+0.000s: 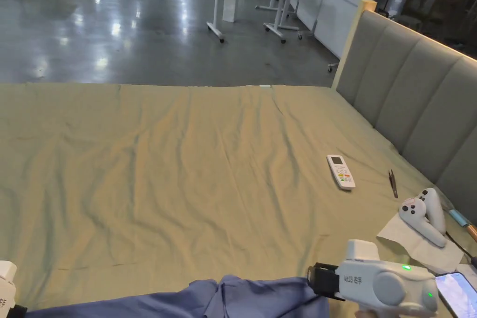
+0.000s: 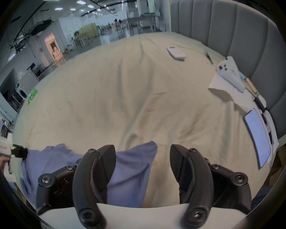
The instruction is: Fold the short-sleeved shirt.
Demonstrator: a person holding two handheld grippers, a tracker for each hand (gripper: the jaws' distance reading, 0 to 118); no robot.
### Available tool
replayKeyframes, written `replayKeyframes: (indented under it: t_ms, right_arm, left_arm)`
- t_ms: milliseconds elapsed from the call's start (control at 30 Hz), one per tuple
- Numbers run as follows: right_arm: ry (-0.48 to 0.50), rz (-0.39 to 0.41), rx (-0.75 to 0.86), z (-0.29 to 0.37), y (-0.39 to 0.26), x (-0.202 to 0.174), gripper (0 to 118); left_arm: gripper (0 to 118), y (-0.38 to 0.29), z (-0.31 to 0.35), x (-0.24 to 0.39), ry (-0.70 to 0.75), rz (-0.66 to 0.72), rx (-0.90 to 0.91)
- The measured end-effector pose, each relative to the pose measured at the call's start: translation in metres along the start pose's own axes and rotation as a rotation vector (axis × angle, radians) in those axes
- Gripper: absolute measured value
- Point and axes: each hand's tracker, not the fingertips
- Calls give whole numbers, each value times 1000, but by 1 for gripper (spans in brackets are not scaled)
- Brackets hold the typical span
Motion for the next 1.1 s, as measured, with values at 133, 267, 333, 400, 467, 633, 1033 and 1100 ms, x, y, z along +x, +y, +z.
replayKeyframes:
  t_ms: [133, 267, 333, 400, 467, 633, 1033, 1100]
  right_arm:
    - [-63, -21, -72, -26, -3, -11, 57]
    - [-45, 66, 17, -11, -13, -23, 6]
    - [-66, 82, 9, -17, -13, -28, 6]
    - [-15, 51, -4, -16, -12, -23, 6]
    - [-2, -10, 65, 4, -9, -19, 6]
    - [103, 1, 258, 94, -1, -10, 6]
    - [259, 99, 732, 324, 78, -39, 6]
    - [269, 120, 802, 358, 100, -50, 6]
  left_arm:
    - [10, -2, 1, -2, -21, 13, -5]
    - [9, -7, -1, -3, -10, 1, 27]
    - [8, -11, -1, -3, 9, -13, 70]
    - [6, -13, 3, -7, -4, -50, 137]
    - [5, -42, 37, -5, -47, -15, 217]
    - [5, -70, 122, -42, -197, 124, 485]
    - [5, -115, 390, -74, -171, 132, 1024]
    - [5, -103, 416, -98, -142, 102, 1064]
